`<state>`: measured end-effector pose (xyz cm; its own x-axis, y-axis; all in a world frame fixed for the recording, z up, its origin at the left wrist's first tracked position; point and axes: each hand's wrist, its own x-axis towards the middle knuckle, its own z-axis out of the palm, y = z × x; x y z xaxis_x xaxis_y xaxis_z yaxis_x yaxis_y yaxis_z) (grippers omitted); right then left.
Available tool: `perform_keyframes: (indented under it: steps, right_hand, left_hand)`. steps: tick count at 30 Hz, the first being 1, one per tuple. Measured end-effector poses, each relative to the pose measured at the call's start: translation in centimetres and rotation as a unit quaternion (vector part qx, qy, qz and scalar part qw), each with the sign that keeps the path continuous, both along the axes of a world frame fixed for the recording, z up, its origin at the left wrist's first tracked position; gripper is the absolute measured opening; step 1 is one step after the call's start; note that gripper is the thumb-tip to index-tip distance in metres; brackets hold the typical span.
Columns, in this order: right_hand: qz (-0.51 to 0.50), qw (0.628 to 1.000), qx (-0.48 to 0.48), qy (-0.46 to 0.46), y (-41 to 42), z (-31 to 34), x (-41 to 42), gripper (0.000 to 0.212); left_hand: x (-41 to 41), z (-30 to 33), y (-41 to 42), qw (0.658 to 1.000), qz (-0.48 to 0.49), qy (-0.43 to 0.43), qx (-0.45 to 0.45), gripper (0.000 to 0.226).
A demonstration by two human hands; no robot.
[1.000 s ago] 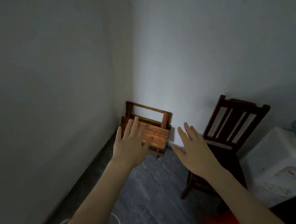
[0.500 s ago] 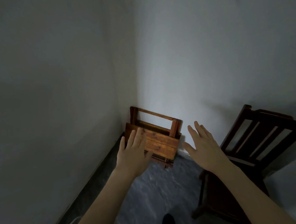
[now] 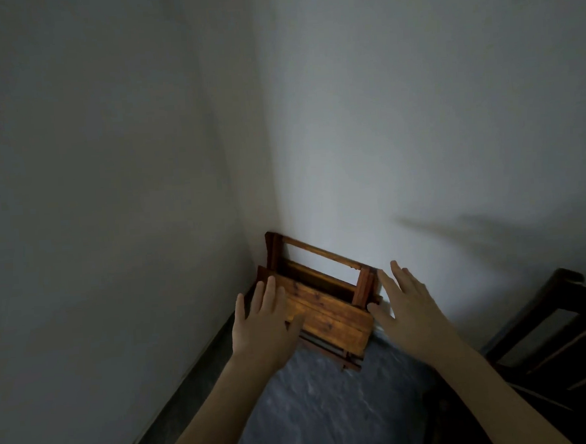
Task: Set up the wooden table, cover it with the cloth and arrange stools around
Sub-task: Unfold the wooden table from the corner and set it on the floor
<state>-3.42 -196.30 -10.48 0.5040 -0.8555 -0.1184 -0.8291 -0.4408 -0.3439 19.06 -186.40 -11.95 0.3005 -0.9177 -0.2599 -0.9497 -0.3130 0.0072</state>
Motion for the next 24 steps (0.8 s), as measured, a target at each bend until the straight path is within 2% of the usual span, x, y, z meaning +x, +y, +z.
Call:
perform_keyframes:
  steps: [4,11,13,15,17,18,22,24]
  right_hand:
    - [0.016,1.000,0.018,-0.002,-2.6,-1.7,0.8,0.064]
    - [-0.007,0.998,0.048,0.026,-6.7,-3.3,3.8,0.056]
    - [-0.030,0.997,0.066,0.025,-7.6,-3.9,4.9,0.061]
    - [-0.043,0.996,0.079,0.026,-8.2,-4.9,6.0,0.065]
    - [-0.052,0.994,0.090,0.043,-8.8,-5.7,7.2,0.068]
    - [-0.057,0.992,0.096,0.051,-9.2,-6.3,7.9,0.068]
    - [-0.109,0.984,0.130,0.060,-11.3,-8.5,10.6,0.069]
    - [-0.132,0.980,0.132,0.073,-11.8,-10.4,12.1,0.070]
  left_hand:
    - [0.4,-1.4,-3.0,0.998,0.000,0.009,0.056,0.073]
    - [2.7,-3.8,-9.2,0.997,-0.049,0.028,0.051,0.071]
    - [4.2,-4.6,-10.7,0.995,-0.066,0.035,0.061,0.072]
    - [6.0,-5.8,-12.3,0.993,-0.086,0.040,0.074,0.086]
    - [8.1,-6.7,-14.3,0.991,-0.102,0.049,0.078,0.120]
    - [9.1,-7.1,-15.5,0.990,-0.110,0.050,0.073,0.130]
    - [12.1,-9.3,-19.8,0.985,-0.142,0.066,0.076,0.136]
    - [13.4,-11.4,-21.6,0.980,-0.162,0.074,0.091,0.117]
